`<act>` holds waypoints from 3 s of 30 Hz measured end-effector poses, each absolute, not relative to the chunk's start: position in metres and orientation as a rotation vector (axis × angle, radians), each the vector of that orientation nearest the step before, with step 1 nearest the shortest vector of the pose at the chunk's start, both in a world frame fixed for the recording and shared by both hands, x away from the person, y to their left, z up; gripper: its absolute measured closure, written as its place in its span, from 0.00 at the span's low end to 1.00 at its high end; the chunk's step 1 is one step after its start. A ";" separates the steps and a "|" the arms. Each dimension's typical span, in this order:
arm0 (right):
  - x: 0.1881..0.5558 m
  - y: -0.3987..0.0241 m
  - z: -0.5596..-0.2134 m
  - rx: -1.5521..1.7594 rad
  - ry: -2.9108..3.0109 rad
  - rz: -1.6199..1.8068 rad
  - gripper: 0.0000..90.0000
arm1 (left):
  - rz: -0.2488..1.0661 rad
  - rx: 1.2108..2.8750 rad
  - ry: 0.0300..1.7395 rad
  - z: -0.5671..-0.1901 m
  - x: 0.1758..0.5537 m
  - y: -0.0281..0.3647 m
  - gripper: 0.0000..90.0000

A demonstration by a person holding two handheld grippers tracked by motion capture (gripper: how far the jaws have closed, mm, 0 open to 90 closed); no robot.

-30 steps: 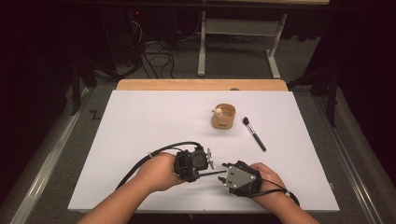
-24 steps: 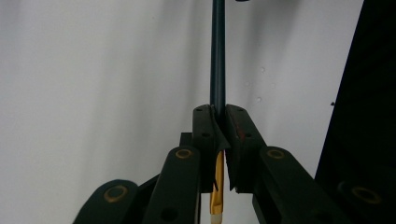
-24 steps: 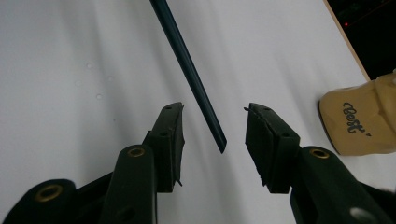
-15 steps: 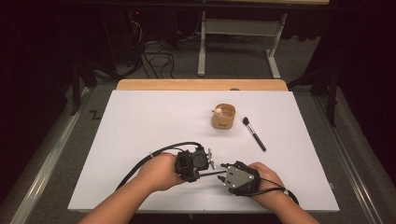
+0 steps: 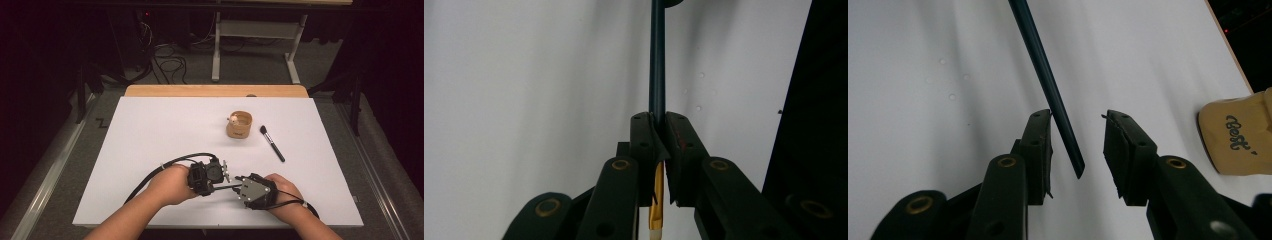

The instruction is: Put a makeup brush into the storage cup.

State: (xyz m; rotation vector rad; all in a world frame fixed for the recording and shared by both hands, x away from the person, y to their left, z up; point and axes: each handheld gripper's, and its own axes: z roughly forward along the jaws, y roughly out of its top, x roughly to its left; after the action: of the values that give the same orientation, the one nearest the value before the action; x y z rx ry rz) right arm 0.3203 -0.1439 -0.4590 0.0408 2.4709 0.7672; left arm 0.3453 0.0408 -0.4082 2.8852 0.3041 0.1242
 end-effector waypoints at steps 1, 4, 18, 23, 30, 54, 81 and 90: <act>0.320 -0.144 -0.459 0.035 2.468 0.765 0.72 | 0.126 2.887 0.301 -0.408 0.345 0.040 0.93; 0.320 -0.144 -0.460 0.027 2.477 0.764 0.74 | 0.125 2.888 0.303 -0.408 0.345 0.040 0.93; 0.319 -0.139 -0.459 -0.038 2.502 0.757 0.82 | 0.125 2.877 0.296 -0.408 0.345 0.038 0.93; 0.319 -0.139 -0.459 -0.060 2.506 0.744 0.86 | 0.115 2.888 0.291 -0.407 0.344 0.038 0.93; 0.319 -0.139 -0.461 -0.085 2.507 0.729 0.89 | 0.115 2.875 0.291 -0.404 0.344 0.038 0.93; 0.318 -0.140 -0.461 -0.117 2.514 0.729 0.96 | 0.204 2.854 0.350 -0.403 0.348 0.043 0.70; 0.321 -0.152 -0.463 -0.093 2.516 0.677 0.96 | 0.246 2.809 0.472 -0.401 0.355 0.066 0.17; 0.322 -0.162 -0.462 -0.063 2.513 0.661 0.96 | 0.248 2.821 0.509 -0.406 0.357 0.076 0.12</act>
State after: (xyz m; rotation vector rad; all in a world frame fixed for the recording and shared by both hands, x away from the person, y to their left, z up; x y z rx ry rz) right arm 0.3224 -0.1617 -0.4623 -0.0628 2.5126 0.6612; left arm 0.3566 0.0762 -0.4062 2.8215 0.5087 0.2475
